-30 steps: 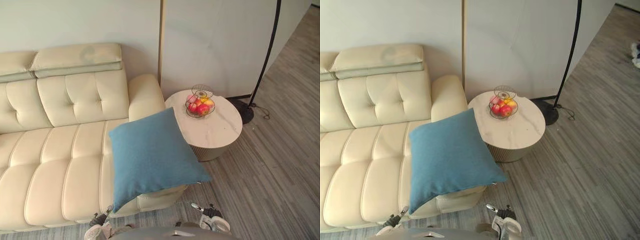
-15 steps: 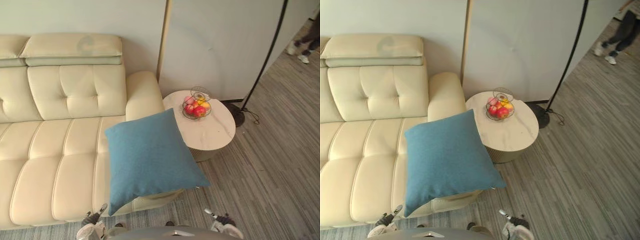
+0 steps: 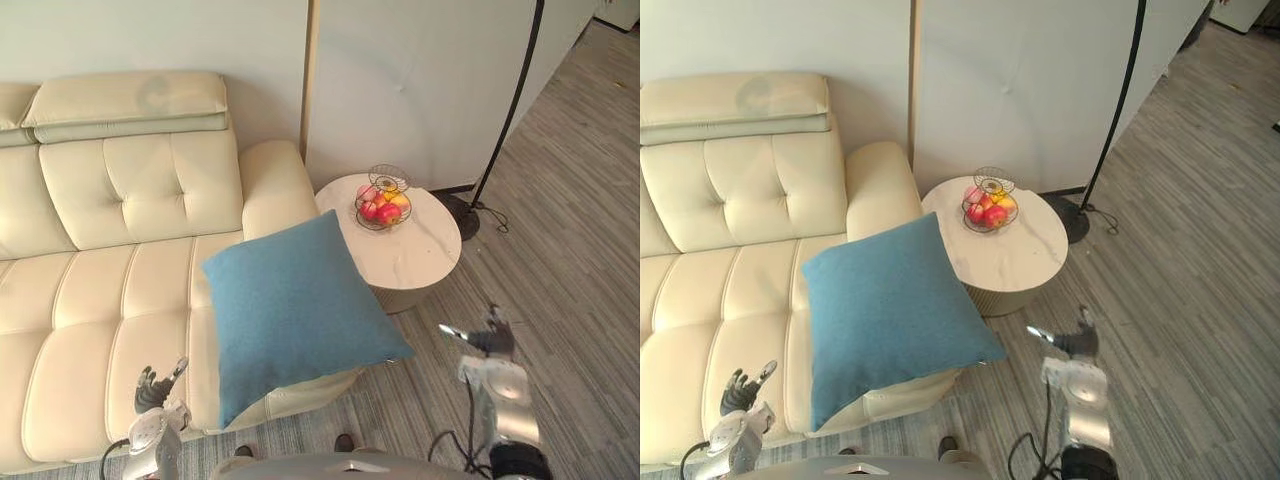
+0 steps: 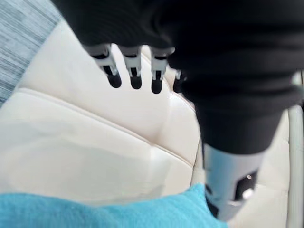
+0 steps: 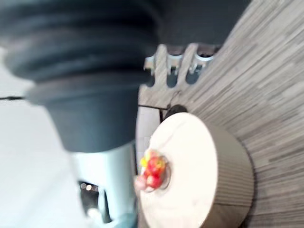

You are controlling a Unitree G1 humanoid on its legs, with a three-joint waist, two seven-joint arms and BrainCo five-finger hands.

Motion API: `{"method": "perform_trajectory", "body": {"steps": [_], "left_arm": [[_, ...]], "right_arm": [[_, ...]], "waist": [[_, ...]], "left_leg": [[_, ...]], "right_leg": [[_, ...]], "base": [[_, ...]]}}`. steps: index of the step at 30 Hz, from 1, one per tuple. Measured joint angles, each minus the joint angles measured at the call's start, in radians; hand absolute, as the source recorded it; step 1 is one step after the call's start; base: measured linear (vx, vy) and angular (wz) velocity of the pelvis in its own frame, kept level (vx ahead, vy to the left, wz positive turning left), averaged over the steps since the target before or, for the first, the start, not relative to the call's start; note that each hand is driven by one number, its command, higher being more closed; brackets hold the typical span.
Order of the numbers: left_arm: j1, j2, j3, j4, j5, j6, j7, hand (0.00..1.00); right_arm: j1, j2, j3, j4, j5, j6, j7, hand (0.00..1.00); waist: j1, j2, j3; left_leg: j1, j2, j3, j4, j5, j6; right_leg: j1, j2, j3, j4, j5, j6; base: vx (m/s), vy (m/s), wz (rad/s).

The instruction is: Pick up cushions and gather them together orderly.

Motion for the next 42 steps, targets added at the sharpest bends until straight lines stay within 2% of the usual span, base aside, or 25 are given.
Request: {"method": "perform_trajectory", "body": {"steps": [4, 8, 10, 12, 13, 16, 17, 25, 30, 36, 42], "left_arm": [[-0.038, -0.005, -0.116, -0.019, 0.006, -0.003, -0.003, 0.00], [-0.102, -0.008, -0.187, -0.018, 0.027, -0.003, -0.005, 0.00], [-0.145, -0.009, -0.225, -0.014, 0.039, -0.002, -0.003, 0.00], [-0.174, -0.010, -0.248, -0.001, 0.044, 0.001, 0.000, 0.00], [-0.203, -0.012, -0.264, 0.011, 0.044, 0.003, 0.000, 0.00], [-0.261, -0.013, -0.296, 0.014, 0.046, 0.004, 0.005, 0.00], [-0.273, -0.013, -0.300, 0.014, 0.049, 0.005, 0.007, 1.00], [-0.413, 0.022, -0.328, 0.010, 0.052, 0.008, 0.083, 1.00], [-0.422, 0.044, -0.330, -0.064, 0.025, -0.010, 0.089, 1.00], [-0.406, 0.043, -0.346, -0.154, 0.020, -0.011, 0.087, 1.00], [-0.294, 0.044, -0.348, -0.265, 0.025, -0.010, 0.083, 1.00]], "right_arm": [[-0.080, 0.000, 0.109, 0.001, 0.000, -0.021, 0.017, 0.00], [-0.156, 0.002, 0.176, 0.028, 0.001, -0.021, 0.018, 0.00], [-0.215, 0.008, 0.193, 0.100, 0.003, -0.018, 0.015, 0.00], [-0.242, 0.011, 0.209, 0.155, 0.005, -0.013, 0.014, 0.00], [-0.261, 0.024, 0.220, 0.189, 0.007, -0.009, 0.008, 0.00], [-0.321, 0.038, 0.251, 0.212, 0.011, 0.005, -0.006, 0.00], [-0.332, 0.037, 0.256, 0.213, 0.012, 0.006, -0.007, 1.00], [-0.446, 0.023, 0.297, 0.267, 0.021, 0.004, -0.039, 1.00], [-0.449, 0.011, 0.336, 0.257, 0.053, -0.004, -0.038, 1.00], [-0.362, 0.013, 0.337, 0.114, 0.097, -0.014, -0.033, 1.00], [-0.188, 0.047, 0.337, -0.045, 0.127, -0.015, -0.010, 1.00]], "waist": [[0.007, 0.010, 0.025], [0.009, 0.014, 0.091], [0.013, 0.015, 0.133], [0.014, 0.016, 0.140], [0.020, 0.019, 0.165], [0.021, 0.027, 0.206], [0.021, 0.028, 0.212], [0.024, 0.054, 0.278], [0.024, 0.055, 0.280], [0.026, 0.055, 0.280], [0.024, 0.056, 0.275]], "left_leg": [[-0.037, -0.002, -0.011, 0.017, 0.003, 0.003], [-0.083, -0.002, -0.028, 0.025, 0.019, 0.004], [-0.130, -0.003, -0.036, 0.042, 0.028, 0.004], [-0.170, -0.003, -0.047, 0.053, 0.034, 0.003], [-0.180, -0.002, -0.051, 0.056, 0.039, 0.003], [-0.235, -0.002, -0.056, 0.096, 0.038, 0.003], [-0.247, -0.002, -0.057, 0.102, 0.039, 0.003], [-0.301, 0.000, -0.079, 0.117, 0.063, -0.002], [-0.301, 0.002, -0.079, 0.075, 0.091, -0.005], [-0.270, 0.007, -0.082, 0.047, 0.103, -0.008], [-0.200, 0.010, -0.086, 0.013, 0.102, -0.009]], "right_leg": [[-0.022, -0.001, -0.006, -0.004, 0.011, -0.004], [-0.055, -0.001, -0.020, -0.003, 0.026, -0.009], [-0.092, -0.002, -0.026, -0.002, 0.041, -0.012], [-0.121, -0.002, -0.033, -0.001, 0.048, -0.014], [-0.129, -0.002, -0.035, 0.004, 0.049, -0.014], [-0.178, -0.003, -0.033, 0.034, 0.051, -0.017], [-0.189, -0.003, -0.033, 0.038, 0.052, -0.018], [-0.246, -0.002, -0.041, 0.082, 0.053, -0.023], [-0.272, -0.002, -0.042, 0.094, 0.050, -0.026], [-0.252, 0.002, -0.050, 0.094, 0.044, -0.028], [-0.198, 0.003, -0.058, 0.104, 0.015, -0.026]], "base": [[-0.03, 0.001, 0.05], [-0.07, -0.018, 0.12], [-0.09, -0.021, 0.07], [-0.09, -0.023, 0.12], [-0.08, -0.027, 0.11], [-0.09, -0.029, 0.04], [-0.11, -0.023, 0.02], [-0.09, -0.025, 0.05], [-0.02, -0.005, 0.01], [0.01, -0.003, 0.01], [0.02, -0.005, 0.03]]}}
